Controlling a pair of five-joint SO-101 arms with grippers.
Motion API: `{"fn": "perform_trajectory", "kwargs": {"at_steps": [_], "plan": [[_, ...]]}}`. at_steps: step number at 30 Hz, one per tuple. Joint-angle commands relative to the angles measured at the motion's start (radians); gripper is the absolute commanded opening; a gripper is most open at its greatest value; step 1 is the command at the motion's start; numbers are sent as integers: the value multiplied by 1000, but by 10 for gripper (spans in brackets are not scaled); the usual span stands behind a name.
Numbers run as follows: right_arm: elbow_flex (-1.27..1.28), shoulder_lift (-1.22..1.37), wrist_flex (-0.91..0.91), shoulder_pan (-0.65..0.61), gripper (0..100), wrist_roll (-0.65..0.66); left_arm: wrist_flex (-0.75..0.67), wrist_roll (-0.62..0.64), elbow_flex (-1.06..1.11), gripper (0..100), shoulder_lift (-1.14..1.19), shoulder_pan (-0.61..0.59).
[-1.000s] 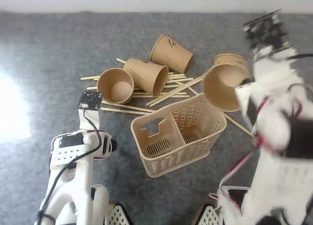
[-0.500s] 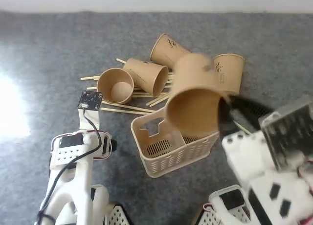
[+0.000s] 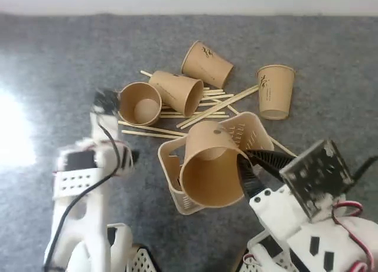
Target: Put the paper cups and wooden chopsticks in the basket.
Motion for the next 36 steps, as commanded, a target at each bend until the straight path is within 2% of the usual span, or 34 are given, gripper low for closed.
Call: {"fn": "perform_trajectory", "kwargs": {"at_steps": [1,3,7,11,14,17,21,23,29,36], "plan": [[-3,-1,41,-30,6,-11,259,-3,-400,232,-166,-2],[9,-1,44,-68,6,-15,348,-3,-512,232,-233,54],[84,12,41,-111,6,-112,491,-2,-645,233,-318,218],[138,70,41,-110,6,-118,535,38,-691,233,-336,330],[135,85,38,-110,7,-118,534,109,-734,233,-338,345],[138,94,36,-110,7,-118,563,112,-809,233,-338,370],[143,96,19,-110,7,-117,663,115,-944,233,-338,488],[144,96,-1,-110,7,-117,669,118,-986,233,-341,546],[203,96,-62,-110,7,-117,666,169,-903,233,-361,654],[238,96,-88,-110,7,-117,591,166,-725,233,-365,657]]}}
